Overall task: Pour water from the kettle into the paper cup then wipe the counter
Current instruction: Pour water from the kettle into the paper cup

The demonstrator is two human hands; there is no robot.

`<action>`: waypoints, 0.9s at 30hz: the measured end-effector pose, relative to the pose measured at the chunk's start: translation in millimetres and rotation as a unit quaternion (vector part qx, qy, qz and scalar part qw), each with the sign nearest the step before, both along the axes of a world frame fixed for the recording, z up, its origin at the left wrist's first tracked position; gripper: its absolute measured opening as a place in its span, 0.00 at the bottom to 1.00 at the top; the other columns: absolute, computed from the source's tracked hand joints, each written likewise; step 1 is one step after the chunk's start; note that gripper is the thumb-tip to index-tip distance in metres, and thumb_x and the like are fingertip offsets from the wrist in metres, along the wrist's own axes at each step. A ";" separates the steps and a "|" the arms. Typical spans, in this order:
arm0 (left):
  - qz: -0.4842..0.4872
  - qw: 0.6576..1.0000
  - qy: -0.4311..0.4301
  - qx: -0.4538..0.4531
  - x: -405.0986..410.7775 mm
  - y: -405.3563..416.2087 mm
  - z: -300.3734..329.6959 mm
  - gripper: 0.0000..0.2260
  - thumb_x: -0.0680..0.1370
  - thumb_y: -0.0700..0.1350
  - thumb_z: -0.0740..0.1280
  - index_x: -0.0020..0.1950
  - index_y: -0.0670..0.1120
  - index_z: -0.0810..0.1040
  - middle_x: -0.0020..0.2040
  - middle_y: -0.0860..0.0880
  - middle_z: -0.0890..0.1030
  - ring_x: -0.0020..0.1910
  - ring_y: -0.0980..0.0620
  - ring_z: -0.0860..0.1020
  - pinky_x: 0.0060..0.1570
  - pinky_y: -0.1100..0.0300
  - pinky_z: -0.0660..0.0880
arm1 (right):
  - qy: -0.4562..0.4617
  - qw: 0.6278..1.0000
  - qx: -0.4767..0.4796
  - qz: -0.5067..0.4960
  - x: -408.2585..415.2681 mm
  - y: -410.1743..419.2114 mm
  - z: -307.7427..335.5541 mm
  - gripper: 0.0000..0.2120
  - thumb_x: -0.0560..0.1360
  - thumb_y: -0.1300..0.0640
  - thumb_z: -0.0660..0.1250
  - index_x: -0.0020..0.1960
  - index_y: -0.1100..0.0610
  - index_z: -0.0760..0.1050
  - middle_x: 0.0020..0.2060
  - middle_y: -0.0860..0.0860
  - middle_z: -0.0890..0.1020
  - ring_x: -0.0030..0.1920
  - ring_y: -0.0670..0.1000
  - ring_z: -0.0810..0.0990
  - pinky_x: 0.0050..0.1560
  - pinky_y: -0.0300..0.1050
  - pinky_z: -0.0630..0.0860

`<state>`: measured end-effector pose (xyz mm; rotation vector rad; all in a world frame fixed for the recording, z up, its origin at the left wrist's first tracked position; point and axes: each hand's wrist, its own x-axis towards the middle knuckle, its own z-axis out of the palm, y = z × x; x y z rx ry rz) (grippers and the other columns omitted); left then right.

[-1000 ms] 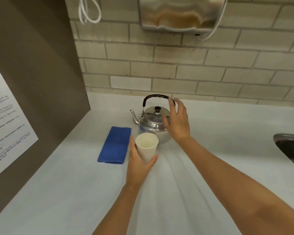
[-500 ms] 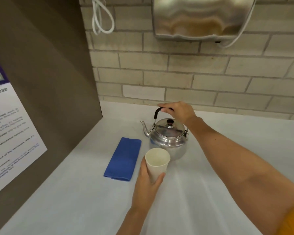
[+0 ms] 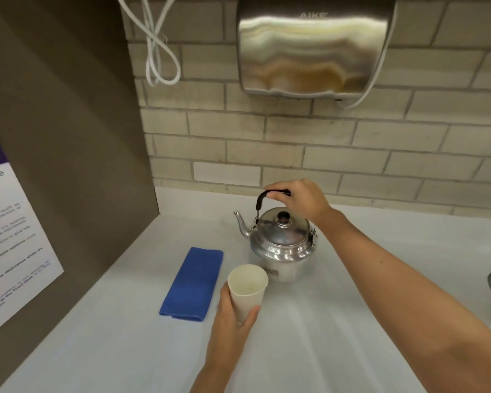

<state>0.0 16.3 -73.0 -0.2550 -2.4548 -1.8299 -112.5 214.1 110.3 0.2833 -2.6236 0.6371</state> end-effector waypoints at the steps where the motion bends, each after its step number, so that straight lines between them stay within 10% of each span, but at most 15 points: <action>1: -0.001 1.000 0.001 0.001 0.5 0.0 1.0 0.33 0.71 0.49 0.72 0.70 0.54 0.58 0.65 0.55 0.69 0.64 0.55 0.69 0.65 0.58 0.67 | 0.003 1.000 0.008 -0.001 6.2 0.5 7.3 0.10 0.73 0.47 0.67 0.53 0.45 0.80 0.50 0.46 0.85 0.48 0.48 0.82 0.45 0.42 0.75; 9: -0.001 1.000 0.005 -0.011 6.1 -1.3 8.5 0.31 0.72 0.47 0.71 0.70 0.49 0.59 0.63 0.50 0.72 0.61 0.50 0.72 0.63 0.52 0.70 | -0.020 0.995 0.097 0.014 60.0 1.2 57.6 0.10 0.72 0.44 0.67 0.52 0.42 0.80 0.52 0.44 0.84 0.52 0.49 0.80 0.51 0.44 0.73; 27: -0.013 1.000 -0.002 0.014 5.8 -2.5 6.3 0.32 0.70 0.47 0.73 0.69 0.48 0.61 0.63 0.47 0.73 0.60 0.46 0.73 0.62 0.47 0.72 | -0.117 0.923 0.359 0.073 112.1 -61.6 98.8 0.11 0.71 0.44 0.68 0.52 0.44 0.80 0.30 0.37 0.72 0.30 0.39 0.69 0.29 0.39 0.63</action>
